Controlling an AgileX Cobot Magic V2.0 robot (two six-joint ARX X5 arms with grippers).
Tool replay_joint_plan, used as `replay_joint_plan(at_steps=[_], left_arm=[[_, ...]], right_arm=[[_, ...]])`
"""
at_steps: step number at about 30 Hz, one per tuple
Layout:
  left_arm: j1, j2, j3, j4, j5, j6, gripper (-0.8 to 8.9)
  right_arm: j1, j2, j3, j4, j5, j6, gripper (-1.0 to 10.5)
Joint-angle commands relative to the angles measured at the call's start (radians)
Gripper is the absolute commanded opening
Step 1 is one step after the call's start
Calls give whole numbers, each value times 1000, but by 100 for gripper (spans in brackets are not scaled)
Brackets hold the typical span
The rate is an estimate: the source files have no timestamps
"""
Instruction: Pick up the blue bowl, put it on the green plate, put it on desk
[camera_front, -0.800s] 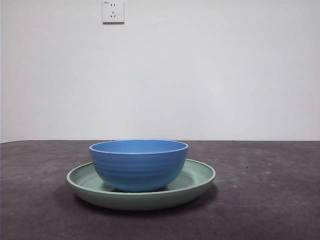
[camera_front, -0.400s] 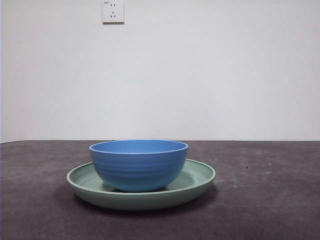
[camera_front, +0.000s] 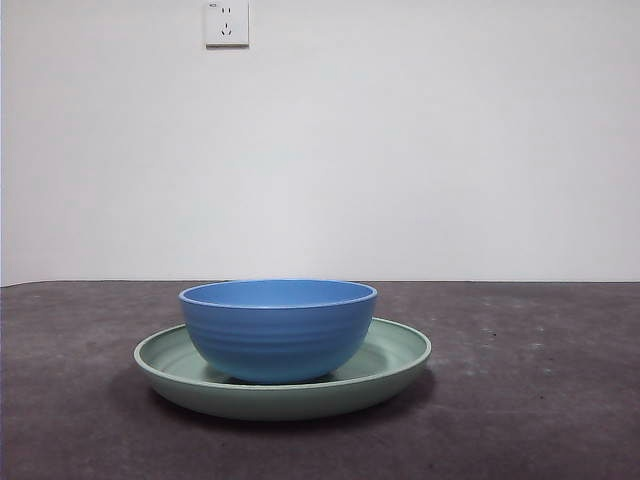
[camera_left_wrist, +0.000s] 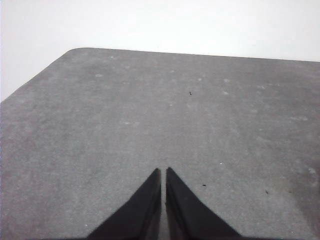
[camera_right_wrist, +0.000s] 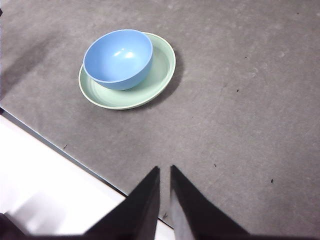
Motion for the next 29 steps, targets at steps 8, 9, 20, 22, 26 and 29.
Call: replay_joint_plan(at_steps=[8,9,20,22,26,29], left_arm=[[-1,-2,-21,-7,-7,11,19],[-1,-2,-21,-7,-7,11,19],[-1,-2,-21,-8,-7,11,19],[-1,-2,-21,-7,-7,11,19],[-1,-2,-21,-7,-7,11,19],[-1,-2,-21,-8,-7,11,19]], right_arm=[[6,1,7,11,1,6,30],[6,1,7,11,1,6,30],[-31,0,6,13,1,3,30],[-71,-1,3,20,10,-43,30],[-197,-19,-69,217,60,-175,30],[-338,-59,-201,490,50,-237,30]])
